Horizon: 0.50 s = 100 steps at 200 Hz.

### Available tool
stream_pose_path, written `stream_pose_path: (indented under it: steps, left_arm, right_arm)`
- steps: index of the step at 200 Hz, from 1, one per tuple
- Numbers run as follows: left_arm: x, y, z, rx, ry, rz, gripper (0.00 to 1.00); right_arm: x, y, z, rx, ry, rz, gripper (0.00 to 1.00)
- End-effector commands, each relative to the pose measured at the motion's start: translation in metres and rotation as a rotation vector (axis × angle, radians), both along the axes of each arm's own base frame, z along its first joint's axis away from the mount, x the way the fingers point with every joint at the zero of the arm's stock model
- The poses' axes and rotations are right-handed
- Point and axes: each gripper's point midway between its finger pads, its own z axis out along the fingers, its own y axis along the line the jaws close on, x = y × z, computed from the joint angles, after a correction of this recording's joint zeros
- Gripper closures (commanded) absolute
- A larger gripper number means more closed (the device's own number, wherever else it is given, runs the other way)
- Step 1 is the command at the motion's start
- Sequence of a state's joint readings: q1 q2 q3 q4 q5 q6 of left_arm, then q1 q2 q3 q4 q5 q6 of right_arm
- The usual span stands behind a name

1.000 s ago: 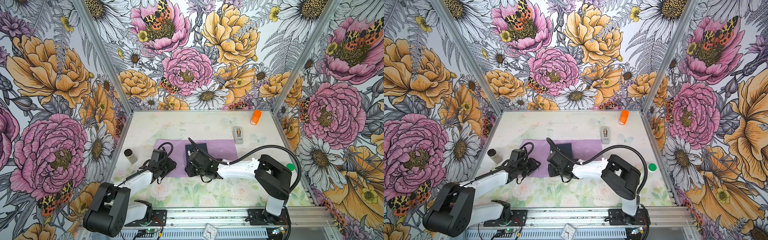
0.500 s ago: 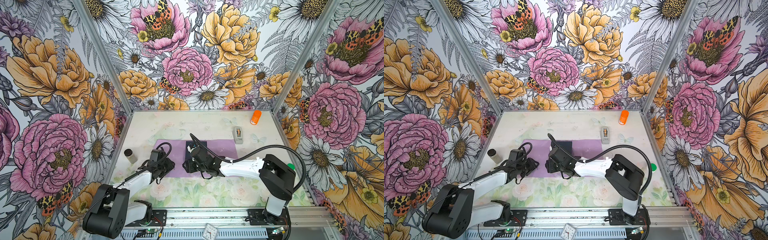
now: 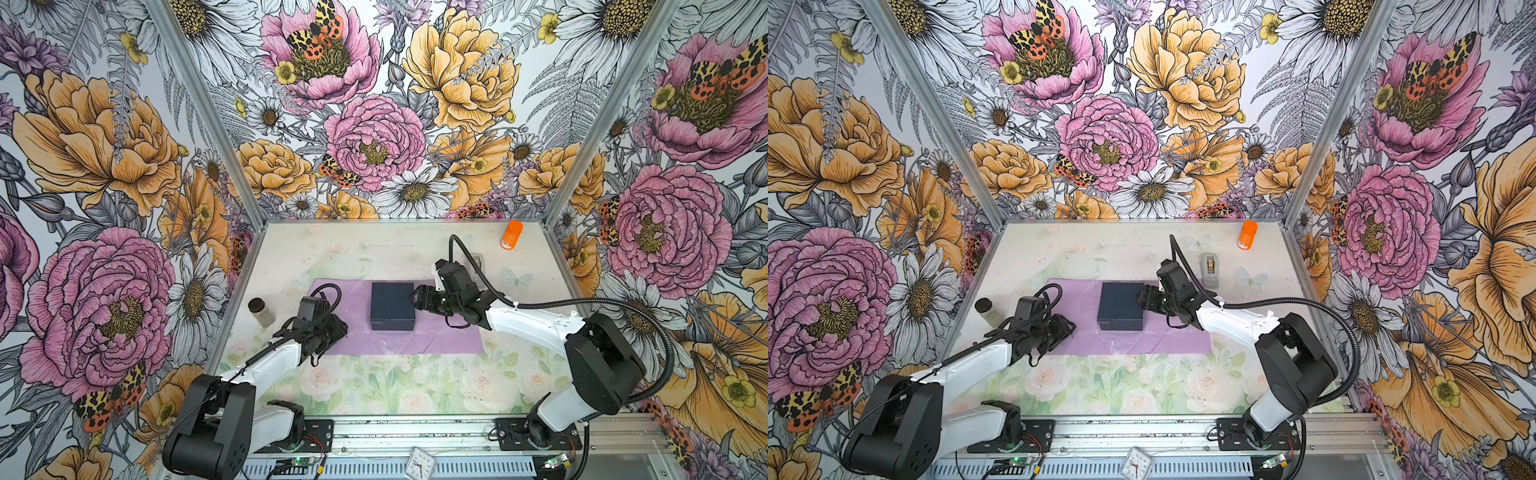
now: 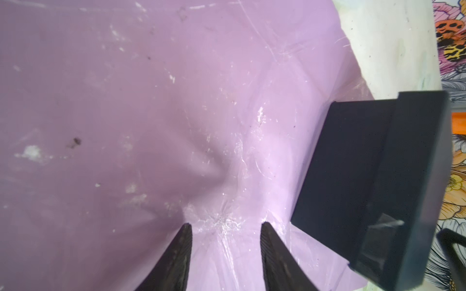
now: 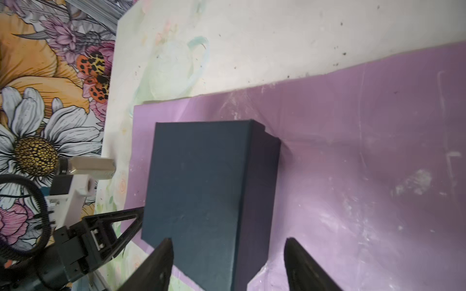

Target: Wrap the gift box in paper

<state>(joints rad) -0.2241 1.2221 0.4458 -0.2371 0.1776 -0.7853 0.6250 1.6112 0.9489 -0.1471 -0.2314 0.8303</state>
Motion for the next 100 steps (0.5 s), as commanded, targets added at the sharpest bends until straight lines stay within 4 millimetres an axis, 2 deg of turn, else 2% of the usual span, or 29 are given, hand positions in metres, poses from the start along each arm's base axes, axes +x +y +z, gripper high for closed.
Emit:
stream_pose_path:
  steps: [1,29,100]
  left_arm:
    - [0.003,0.006,-0.003,0.03,-0.003,0.005,0.54]
    - [0.003,0.007,-0.005,0.032,0.002,0.006,0.54]
    - [0.003,0.01,-0.007,0.037,0.005,0.01,0.55]
  right_arm:
    - [0.004,0.015,-0.002,0.031,0.051,0.045,0.29]
    - [0.01,0.027,-0.004,0.049,0.06,0.077,0.29]
    - [0.012,0.038,-0.011,0.084,0.068,0.118,0.42]
